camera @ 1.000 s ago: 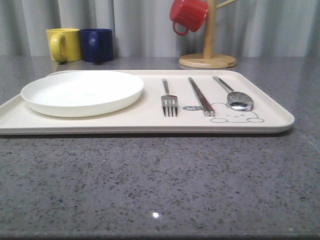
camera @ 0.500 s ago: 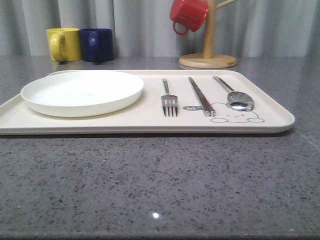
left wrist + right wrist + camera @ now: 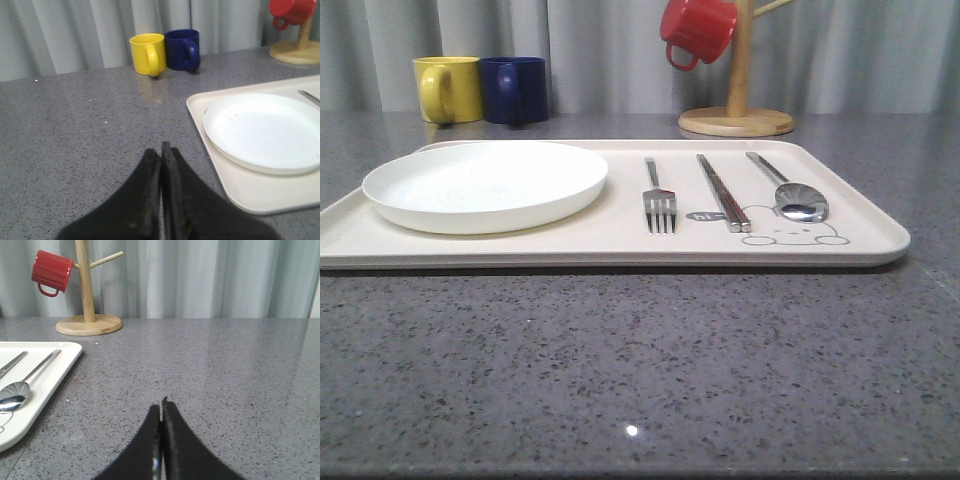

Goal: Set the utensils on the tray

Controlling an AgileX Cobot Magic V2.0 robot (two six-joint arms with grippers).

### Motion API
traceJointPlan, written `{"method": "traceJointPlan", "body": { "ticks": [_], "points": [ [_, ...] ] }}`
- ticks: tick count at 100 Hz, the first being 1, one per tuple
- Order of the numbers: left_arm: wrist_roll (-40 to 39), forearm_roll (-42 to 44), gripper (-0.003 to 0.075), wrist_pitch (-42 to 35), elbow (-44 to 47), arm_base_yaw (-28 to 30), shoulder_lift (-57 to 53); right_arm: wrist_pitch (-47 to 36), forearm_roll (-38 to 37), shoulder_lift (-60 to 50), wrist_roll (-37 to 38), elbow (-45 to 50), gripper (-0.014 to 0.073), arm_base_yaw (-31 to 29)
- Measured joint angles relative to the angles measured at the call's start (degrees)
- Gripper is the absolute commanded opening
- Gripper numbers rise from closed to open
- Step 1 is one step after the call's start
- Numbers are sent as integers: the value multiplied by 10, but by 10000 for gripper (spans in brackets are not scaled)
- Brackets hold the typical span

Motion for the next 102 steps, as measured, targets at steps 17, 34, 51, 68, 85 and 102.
{"method": "traceJointPlan", "body": {
  "ticks": [17,34,51,68,85,102],
  "points": [
    [-57,48,-19,-92,93,31,-36,0,0,0,0,0,-74,0],
    [-62,55,-19,-131,194,54,-100,0,0,0,0,0,-74,0],
    [-62,41,-19,-161,244,56,-114,2,0,-1,0,1,-74,0],
    [-63,35,-19,-175,244,56,-114,2,0,-1,0,1,-74,0],
    [-63,35,-19,-178,244,56,-114,3,0,-1,0,2,-74,0],
    [-63,34,-19,-178,244,56,-114,3,0,-1,0,2,-74,0]
  ]
}}
